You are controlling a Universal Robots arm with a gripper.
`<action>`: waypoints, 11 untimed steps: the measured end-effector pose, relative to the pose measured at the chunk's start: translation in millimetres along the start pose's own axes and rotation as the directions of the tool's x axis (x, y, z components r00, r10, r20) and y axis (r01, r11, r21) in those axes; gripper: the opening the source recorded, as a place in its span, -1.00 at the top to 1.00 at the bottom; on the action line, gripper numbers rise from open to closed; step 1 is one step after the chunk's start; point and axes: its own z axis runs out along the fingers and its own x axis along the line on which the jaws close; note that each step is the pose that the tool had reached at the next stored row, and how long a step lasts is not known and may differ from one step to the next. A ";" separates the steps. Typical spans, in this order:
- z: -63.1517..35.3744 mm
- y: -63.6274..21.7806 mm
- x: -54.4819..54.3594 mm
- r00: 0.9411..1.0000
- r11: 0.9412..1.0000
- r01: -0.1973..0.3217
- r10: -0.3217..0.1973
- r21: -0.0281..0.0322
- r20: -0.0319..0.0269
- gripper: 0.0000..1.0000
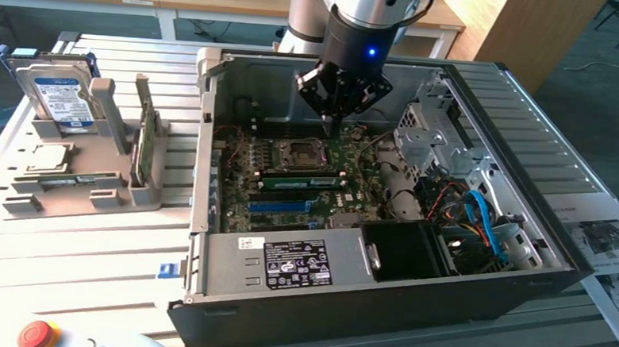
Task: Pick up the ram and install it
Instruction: 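Press down the ram until it locks into place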
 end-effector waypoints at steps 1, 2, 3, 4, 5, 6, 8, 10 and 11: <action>0.0 0.0 0.0 1.000 1.000 -0.013 0.013 0.000 0.001 0.80; 0.0 0.0 0.0 1.000 1.000 -0.026 0.026 0.000 0.001 0.80; 0.0 0.0 0.0 0.999 0.999 -0.036 0.036 0.000 0.002 0.80; 0.0 0.0 0.0 0.999 0.999 -0.041 0.041 0.000 0.002 0.80; 0.0 0.0 0.0 0.999 0.999 -0.044 0.044 0.000 0.002 0.80; 0.0 0.0 0.0 0.999 0.999 -0.045 0.045 0.000 0.002 0.80; 0.0 0.0 0.0 0.999 0.999 -0.045 0.045 0.000 0.002 0.80; 0.0 0.0 0.0 0.999 0.999 -0.050 0.050 0.000 0.002 0.80; 0.1 0.0 0.0 0.998 0.998 -0.060 0.060 -0.001 0.003 0.80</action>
